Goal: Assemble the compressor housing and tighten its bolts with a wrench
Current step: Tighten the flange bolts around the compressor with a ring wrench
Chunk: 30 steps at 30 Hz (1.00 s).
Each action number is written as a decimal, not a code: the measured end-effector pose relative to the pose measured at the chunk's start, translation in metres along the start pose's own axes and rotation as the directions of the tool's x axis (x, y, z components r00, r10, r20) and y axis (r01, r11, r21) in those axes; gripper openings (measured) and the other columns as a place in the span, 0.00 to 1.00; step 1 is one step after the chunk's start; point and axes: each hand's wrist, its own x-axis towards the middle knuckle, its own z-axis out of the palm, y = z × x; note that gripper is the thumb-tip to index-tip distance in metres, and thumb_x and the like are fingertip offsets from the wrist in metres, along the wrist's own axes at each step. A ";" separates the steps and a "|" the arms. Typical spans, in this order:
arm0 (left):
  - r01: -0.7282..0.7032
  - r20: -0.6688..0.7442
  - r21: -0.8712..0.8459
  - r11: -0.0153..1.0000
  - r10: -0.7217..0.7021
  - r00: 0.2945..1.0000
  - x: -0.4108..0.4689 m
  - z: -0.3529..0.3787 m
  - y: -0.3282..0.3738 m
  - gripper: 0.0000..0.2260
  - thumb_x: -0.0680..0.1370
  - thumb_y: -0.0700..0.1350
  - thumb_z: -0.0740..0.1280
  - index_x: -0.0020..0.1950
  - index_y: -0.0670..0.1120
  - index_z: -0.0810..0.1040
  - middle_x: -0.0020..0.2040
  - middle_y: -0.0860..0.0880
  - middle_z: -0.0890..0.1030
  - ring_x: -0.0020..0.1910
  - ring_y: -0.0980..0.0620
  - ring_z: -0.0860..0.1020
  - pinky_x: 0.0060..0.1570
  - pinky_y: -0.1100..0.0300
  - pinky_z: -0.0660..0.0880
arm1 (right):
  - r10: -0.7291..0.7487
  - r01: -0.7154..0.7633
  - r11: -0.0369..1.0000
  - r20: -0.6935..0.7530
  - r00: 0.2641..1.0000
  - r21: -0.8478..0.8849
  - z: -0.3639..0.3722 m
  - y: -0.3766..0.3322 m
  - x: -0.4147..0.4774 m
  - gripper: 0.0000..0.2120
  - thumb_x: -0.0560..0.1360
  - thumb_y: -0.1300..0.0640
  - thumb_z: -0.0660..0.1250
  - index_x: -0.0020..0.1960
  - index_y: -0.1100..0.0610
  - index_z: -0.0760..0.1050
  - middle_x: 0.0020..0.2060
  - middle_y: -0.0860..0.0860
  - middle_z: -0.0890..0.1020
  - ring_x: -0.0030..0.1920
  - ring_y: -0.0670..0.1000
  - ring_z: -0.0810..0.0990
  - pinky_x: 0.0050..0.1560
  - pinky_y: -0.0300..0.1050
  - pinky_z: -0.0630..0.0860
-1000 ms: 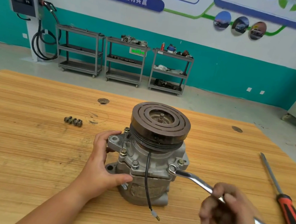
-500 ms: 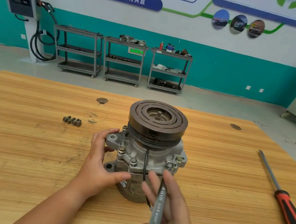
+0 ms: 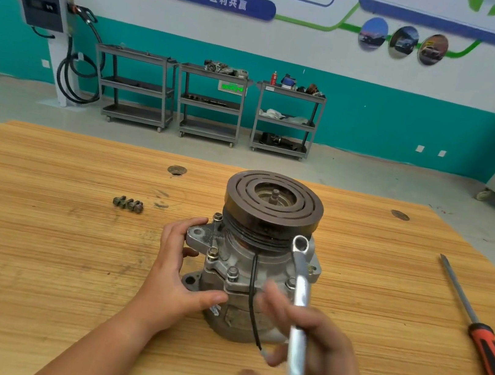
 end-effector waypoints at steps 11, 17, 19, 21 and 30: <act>0.053 0.045 0.002 0.999 -0.054 0.998 0.000 0.000 0.007 0.40 0.55 0.62 0.76 0.63 0.75 0.61 0.65 0.61 0.64 0.65 0.52 0.70 0.65 0.43 0.70 | 0.249 -0.250 0.872 0.059 0.967 0.421 -0.117 0.014 0.079 0.18 0.45 0.47 0.76 0.28 0.58 0.79 0.18 0.53 0.72 0.19 0.46 0.68 0.23 0.31 0.64; 0.069 0.039 0.013 0.998 -0.070 0.997 0.001 0.000 0.009 0.40 0.54 0.61 0.75 0.61 0.76 0.61 0.66 0.53 0.65 0.64 0.51 0.71 0.64 0.45 0.71 | 0.255 -0.382 0.859 0.362 0.897 0.340 -0.116 0.026 0.116 0.18 0.51 0.48 0.76 0.30 0.61 0.79 0.19 0.57 0.75 0.19 0.49 0.70 0.21 0.33 0.68; 0.074 0.040 0.007 0.997 -0.074 0.996 0.001 0.000 0.010 0.40 0.54 0.61 0.76 0.61 0.76 0.61 0.67 0.52 0.66 0.64 0.51 0.72 0.64 0.45 0.71 | 0.258 -0.415 0.855 0.440 0.860 0.310 -0.114 0.029 0.125 0.16 0.52 0.50 0.75 0.31 0.61 0.79 0.20 0.57 0.76 0.19 0.49 0.72 0.22 0.34 0.70; 0.077 0.043 0.003 0.997 -0.077 0.996 0.001 0.000 0.010 0.40 0.54 0.61 0.76 0.61 0.76 0.61 0.67 0.50 0.66 0.64 0.50 0.72 0.64 0.44 0.71 | 0.276 -0.452 0.851 0.504 0.818 0.268 -0.114 0.030 0.135 0.14 0.53 0.50 0.75 0.31 0.60 0.79 0.22 0.57 0.77 0.20 0.50 0.74 0.22 0.35 0.72; 0.056 0.035 0.019 0.998 -0.057 0.998 0.001 0.000 0.009 0.39 0.54 0.61 0.75 0.61 0.77 0.62 0.66 0.51 0.67 0.62 0.50 0.73 0.62 0.45 0.73 | 0.292 -0.542 0.788 0.598 0.746 0.291 -0.114 0.044 0.149 0.11 0.55 0.53 0.74 0.29 0.60 0.78 0.21 0.55 0.76 0.19 0.47 0.72 0.19 0.34 0.70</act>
